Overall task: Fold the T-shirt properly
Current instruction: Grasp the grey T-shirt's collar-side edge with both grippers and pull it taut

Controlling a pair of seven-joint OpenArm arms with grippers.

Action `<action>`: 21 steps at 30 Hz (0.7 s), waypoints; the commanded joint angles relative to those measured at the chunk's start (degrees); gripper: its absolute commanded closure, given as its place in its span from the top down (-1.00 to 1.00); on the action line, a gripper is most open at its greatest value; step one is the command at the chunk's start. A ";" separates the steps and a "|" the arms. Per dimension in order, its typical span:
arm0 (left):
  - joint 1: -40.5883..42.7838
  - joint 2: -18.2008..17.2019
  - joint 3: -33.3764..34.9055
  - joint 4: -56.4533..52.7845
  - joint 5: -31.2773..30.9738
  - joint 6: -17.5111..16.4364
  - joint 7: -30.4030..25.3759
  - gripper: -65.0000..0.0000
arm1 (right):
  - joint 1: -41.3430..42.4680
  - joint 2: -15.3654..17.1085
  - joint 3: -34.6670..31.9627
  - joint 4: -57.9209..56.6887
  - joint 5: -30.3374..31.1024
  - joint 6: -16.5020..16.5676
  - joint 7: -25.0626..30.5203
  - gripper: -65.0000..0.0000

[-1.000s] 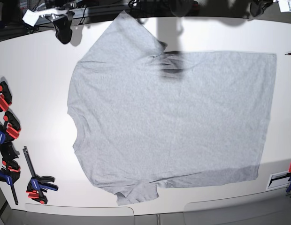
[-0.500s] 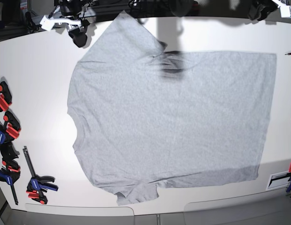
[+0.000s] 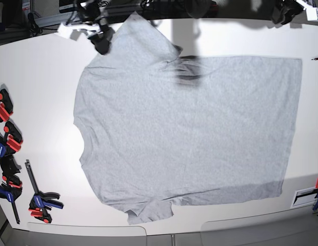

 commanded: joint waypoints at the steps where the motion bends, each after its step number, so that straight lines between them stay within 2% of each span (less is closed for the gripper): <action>1: 1.01 -0.48 -0.50 0.68 -1.42 -0.69 -0.74 -0.41 | -0.94 -0.17 -1.40 -0.20 -1.64 -1.33 -1.86 -0.18; 10: 0.57 -0.48 -0.50 0.68 -1.44 -0.69 -0.98 -0.41 | -0.92 -0.17 -9.03 -0.20 -7.85 -1.36 -1.73 -0.20; 12: -0.09 -0.48 -0.72 0.68 -1.44 -0.69 -1.49 -0.41 | -0.92 -0.15 -9.01 -0.20 -7.85 -1.36 -1.75 -0.36; 15: -1.75 -0.48 -1.81 0.68 -1.38 -0.69 -1.62 -0.41 | -0.92 -0.15 -8.92 -0.20 -8.11 -1.38 -2.29 -0.99; 21: -5.84 -0.50 -7.54 0.68 -1.38 -0.69 -1.36 -0.41 | -0.92 -0.17 -8.92 -0.20 -12.11 -1.36 -4.35 -1.00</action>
